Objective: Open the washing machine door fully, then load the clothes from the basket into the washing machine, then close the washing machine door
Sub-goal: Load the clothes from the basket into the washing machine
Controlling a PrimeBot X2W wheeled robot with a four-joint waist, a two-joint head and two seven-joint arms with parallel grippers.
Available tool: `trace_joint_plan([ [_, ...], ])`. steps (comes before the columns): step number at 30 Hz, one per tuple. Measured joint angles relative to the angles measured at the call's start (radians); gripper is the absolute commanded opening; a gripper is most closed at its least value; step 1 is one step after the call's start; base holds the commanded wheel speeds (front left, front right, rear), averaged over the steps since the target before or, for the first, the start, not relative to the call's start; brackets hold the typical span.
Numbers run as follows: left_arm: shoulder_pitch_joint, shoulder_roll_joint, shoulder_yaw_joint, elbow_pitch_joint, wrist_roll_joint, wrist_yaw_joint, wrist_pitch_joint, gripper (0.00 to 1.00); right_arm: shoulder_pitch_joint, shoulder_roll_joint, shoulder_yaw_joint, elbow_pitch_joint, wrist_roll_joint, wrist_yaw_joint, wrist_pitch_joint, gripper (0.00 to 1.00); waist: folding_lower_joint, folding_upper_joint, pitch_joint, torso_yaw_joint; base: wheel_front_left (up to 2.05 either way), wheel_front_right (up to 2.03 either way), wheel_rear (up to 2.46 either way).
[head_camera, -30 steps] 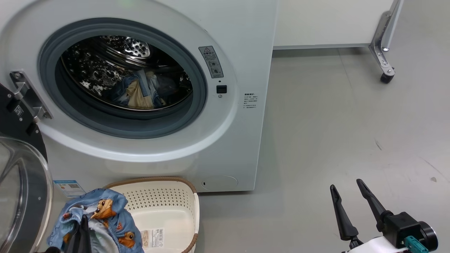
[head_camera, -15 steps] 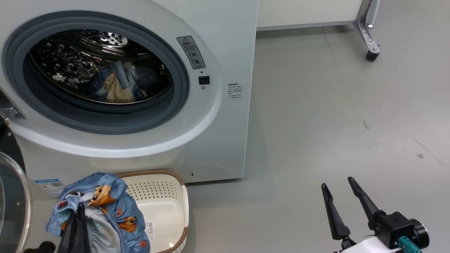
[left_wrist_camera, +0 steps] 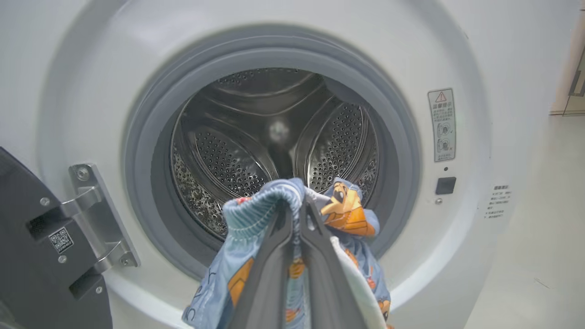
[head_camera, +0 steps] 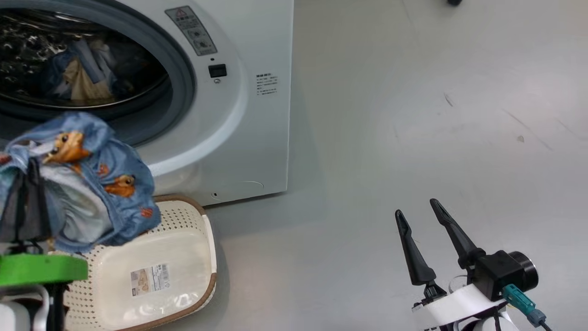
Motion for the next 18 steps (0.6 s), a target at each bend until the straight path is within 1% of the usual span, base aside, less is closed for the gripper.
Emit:
trace_joint_plan([
  [5,-0.104,0.065,0.04,-0.007,0.02,0.001,0.04,0.0,-0.027,0.007,0.015,-0.003,0.0,0.0,0.0,1.0,0.0,-0.0001,0.06,-0.048,0.0,0.0,0.0],
  [8,-0.166,0.094,0.056,0.006,0.022,0.009,0.062,0.0,-0.045,0.01,0.022,-0.004,0.0,0.0,0.0,1.0,0.0,0.0,0.096,-0.076,0.0,0.0,0.0],
  [11,-0.223,0.131,0.079,0.046,0.023,0.009,0.086,0.0,-0.058,0.01,0.045,-0.003,0.002,0.0,0.0,1.0,0.0,0.0,0.132,-0.103,0.0,0.0,0.0],
  [18,-0.328,0.22,0.086,0.152,0.05,0.009,0.137,0.0,-0.066,0.013,0.075,-0.004,0.013,0.0,0.0,1.0,0.0001,0.0,0.215,-0.159,0.0,0.0,0.0],
])
